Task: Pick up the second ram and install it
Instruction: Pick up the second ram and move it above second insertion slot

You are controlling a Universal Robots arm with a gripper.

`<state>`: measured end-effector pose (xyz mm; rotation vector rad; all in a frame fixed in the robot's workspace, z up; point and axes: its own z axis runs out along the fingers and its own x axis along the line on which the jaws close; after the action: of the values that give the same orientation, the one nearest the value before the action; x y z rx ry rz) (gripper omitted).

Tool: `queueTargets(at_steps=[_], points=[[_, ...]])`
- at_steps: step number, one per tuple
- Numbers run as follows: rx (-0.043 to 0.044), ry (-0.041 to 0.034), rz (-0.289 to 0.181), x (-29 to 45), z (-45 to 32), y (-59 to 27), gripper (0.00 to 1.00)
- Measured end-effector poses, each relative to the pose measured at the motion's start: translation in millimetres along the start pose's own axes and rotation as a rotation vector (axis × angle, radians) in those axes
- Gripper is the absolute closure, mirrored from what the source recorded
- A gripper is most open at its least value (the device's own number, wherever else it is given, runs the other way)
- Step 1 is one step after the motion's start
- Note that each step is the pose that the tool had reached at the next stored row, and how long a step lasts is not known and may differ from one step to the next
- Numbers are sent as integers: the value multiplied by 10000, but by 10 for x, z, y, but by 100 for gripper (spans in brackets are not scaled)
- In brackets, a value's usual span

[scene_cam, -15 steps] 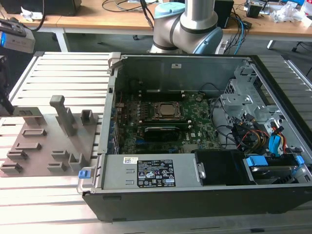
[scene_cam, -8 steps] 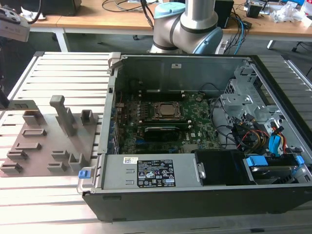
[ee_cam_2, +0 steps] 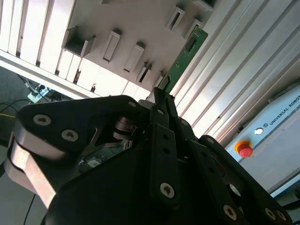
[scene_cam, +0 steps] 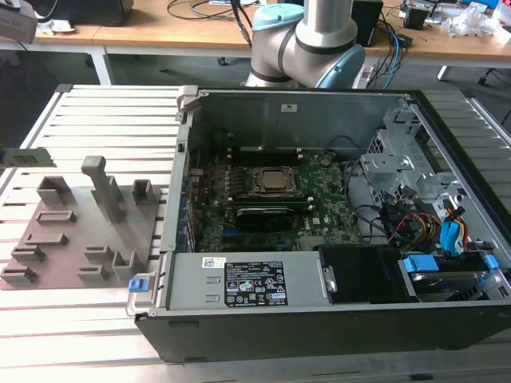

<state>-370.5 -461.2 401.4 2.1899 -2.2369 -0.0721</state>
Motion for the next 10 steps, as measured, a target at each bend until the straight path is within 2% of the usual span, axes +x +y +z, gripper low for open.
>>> queueTargets(at_steps=[3, 4, 5, 6, 10], points=[[0, 1, 1, 0, -4, 0, 86], [-3, 23, 2, -1, -7, -18, 86], [-1, 52, 3, -2, -8, -68, 86], [-1, 57, 3, -3, -11, -137, 86], [0, 63, 3, -8, -18, -303, 86]])
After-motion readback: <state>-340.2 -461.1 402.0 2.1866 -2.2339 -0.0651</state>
